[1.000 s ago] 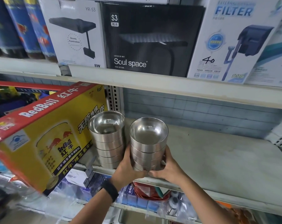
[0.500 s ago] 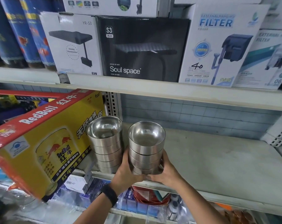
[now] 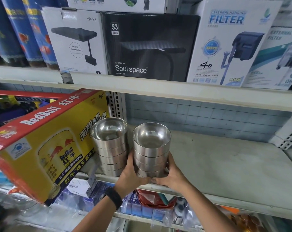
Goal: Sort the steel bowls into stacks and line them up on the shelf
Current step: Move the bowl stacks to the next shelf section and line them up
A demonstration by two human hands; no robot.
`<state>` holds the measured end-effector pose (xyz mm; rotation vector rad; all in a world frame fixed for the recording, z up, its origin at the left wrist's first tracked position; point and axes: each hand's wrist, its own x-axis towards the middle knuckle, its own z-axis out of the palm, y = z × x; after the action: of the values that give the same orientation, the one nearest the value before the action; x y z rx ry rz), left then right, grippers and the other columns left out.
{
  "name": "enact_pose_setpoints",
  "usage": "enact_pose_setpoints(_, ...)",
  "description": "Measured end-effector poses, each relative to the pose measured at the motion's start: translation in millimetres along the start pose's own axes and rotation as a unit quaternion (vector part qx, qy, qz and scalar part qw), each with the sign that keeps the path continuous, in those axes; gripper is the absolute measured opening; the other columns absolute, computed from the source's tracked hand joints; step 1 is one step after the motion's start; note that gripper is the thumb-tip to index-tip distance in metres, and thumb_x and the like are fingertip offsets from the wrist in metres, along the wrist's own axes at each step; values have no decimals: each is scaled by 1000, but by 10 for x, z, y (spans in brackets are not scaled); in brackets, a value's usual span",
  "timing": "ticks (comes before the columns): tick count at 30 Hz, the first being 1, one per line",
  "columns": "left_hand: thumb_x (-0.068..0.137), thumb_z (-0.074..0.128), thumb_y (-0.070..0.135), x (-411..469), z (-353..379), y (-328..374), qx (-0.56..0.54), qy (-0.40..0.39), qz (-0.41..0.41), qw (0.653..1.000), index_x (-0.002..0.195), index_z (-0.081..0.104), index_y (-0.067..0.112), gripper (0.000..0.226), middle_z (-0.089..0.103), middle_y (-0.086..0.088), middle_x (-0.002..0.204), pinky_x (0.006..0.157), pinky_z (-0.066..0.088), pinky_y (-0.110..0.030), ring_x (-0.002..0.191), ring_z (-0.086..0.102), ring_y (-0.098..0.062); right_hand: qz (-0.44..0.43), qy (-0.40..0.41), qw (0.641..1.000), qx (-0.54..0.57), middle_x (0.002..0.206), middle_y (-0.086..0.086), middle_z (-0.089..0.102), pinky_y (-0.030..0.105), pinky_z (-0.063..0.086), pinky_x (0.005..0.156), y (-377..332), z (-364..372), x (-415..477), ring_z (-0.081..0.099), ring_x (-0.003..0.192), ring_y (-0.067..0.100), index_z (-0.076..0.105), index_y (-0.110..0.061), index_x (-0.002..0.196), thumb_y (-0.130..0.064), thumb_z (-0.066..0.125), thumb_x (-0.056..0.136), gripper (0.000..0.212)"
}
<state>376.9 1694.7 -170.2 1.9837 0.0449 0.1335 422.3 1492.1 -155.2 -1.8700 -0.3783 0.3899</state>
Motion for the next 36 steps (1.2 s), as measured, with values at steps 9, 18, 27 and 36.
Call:
enact_pose_setpoints(9,43,84,77,1,7,-41,13,11,-1,1000,156,8,32,144,40,7,154,118,37,-39,143,38,-9,7,-4,1000,-11,143,-20,46,30,49,106,-19,5,-8,49,131,0,12,-54,147,-52,98,47,131)
enact_pose_setpoints(18,40,87,76,26,-16,-96,-6,-7,-28,1000,153,7,45,142,46,8,150,115,41,-41,139,46,-11,-41,20,999,-23,164,-6,22,49,33,119,-337,-324,19,30,148,14,2,-51,153,-66,93,45,143)
enact_pose_setpoints(27,43,90,68,18,-21,-76,-10,-8,-40,999,151,9,48,136,47,8,148,114,43,-41,137,47,-13,-101,42,994,14,145,-16,50,35,50,103,-665,-284,108,51,133,12,32,-48,147,-64,91,53,112)
enact_pose_setpoints(36,40,90,70,13,-30,-91,-15,-11,-60,998,151,7,50,141,46,8,149,112,45,-43,136,49,-14,-97,25,995,9,134,-31,53,51,47,108,-684,-359,105,49,130,-3,38,-52,139,-46,93,56,100)
